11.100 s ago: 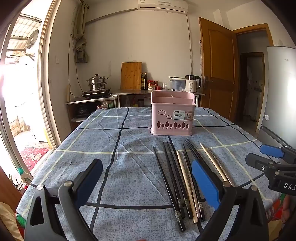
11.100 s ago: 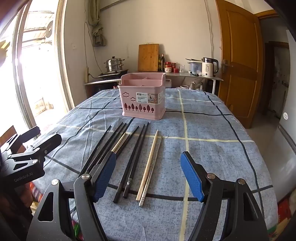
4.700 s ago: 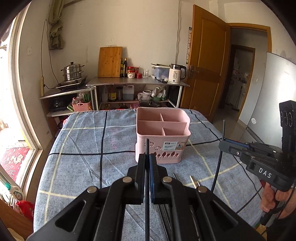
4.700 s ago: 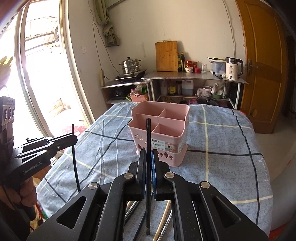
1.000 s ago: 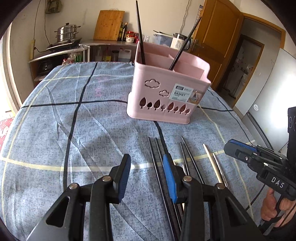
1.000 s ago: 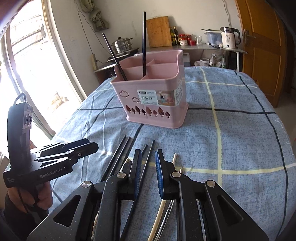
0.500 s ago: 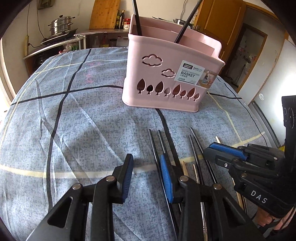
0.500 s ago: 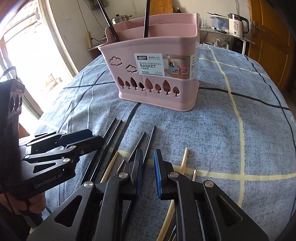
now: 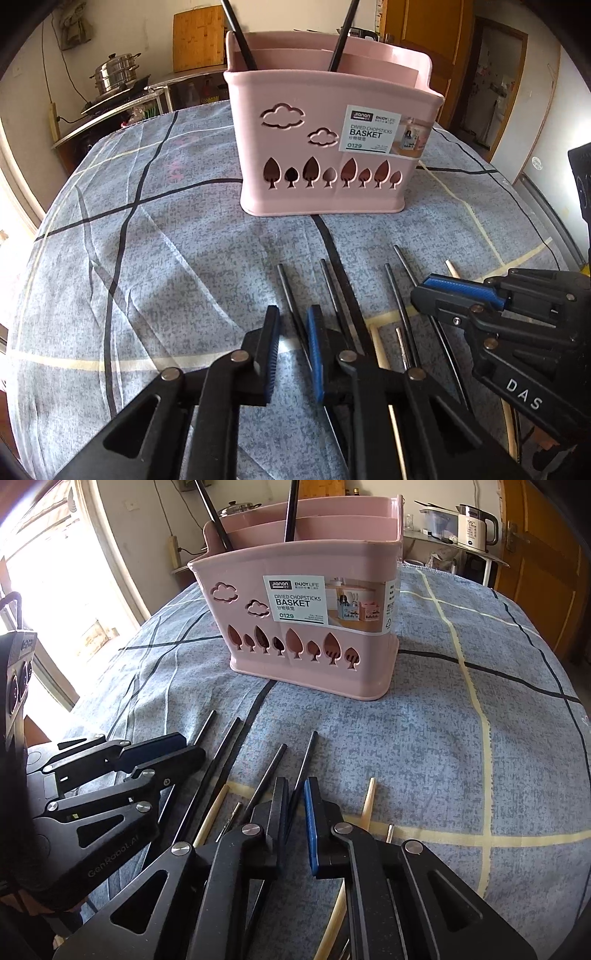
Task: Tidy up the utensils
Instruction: 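Grasp a black chopstick with the left tool while the right tool grasps another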
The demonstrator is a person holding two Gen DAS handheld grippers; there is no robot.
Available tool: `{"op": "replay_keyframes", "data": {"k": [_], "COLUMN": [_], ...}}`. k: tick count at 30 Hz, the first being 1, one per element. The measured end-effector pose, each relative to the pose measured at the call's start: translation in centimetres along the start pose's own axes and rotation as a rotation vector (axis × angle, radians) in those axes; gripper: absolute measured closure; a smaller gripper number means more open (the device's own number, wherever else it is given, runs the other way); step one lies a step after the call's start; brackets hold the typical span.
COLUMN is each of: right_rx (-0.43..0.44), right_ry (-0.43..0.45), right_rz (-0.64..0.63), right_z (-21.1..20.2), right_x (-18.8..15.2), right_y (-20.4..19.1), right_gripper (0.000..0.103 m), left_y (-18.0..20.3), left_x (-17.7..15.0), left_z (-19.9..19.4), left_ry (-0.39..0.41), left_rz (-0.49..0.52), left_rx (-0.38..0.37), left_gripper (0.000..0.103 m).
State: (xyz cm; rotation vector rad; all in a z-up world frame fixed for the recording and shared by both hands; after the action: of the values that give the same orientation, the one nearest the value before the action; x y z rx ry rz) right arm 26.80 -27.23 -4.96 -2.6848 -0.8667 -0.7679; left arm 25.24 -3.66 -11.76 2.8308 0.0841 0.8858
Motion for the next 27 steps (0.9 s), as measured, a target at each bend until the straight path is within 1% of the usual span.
{"op": "replay_keyframes", "data": {"k": [3,8,15,18,21,27], "right_rx": [0.001,-0.008,0.0,0.017,0.023,0.021], "right_ry": [-0.011,-0.031,-0.019,0.013,0.053,0.139], "right_rz": [0.002,0.003,0.024,0.035,0.034,0.028], "right_z": [0.1,0.5,0.6,-0.3,-1.7,-5.3], "right_x": [0.2,0.7,1.1,1.4,1.9,3.5], "right_y": [0.1,0.2,0.4,0.4,0.4,0.2], "right_gripper": [0.094,0.094,0.097,0.097,0.097,0.098], "left_y": [-0.3,0.2,0.1,-0.5,-0.5,0.1], "left_x": [0.0,0.3,0.7,0.8,1.5,3.5], "left_z": [0.0,0.4,0.7,0.1,-1.3,-6.1], "left_ry": [-0.013,-0.029,-0.03,-0.026,-0.003,0.082], "left_rz": [-0.005,0.03,0.006,-0.023,-0.045,-0.034], "left_rx": [-0.008,0.017,-0.002,-0.024,-0.064,-0.124], "left_gripper": [0.092,0.092,0.093,0.094,0.095,0.096]}}
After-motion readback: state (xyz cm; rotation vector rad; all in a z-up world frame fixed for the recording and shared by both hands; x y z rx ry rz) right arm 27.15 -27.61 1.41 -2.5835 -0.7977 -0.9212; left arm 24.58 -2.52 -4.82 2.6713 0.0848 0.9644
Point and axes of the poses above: each gripper's, at about its wrist camera, not at the fingertips, and z roughly the way its jaws point, y to its right, x to its top, the point moved 8 cm from there along z, roughly the way its jaws point, and after that the axes turned 14 degrees about -z, right-handed, at the moved point
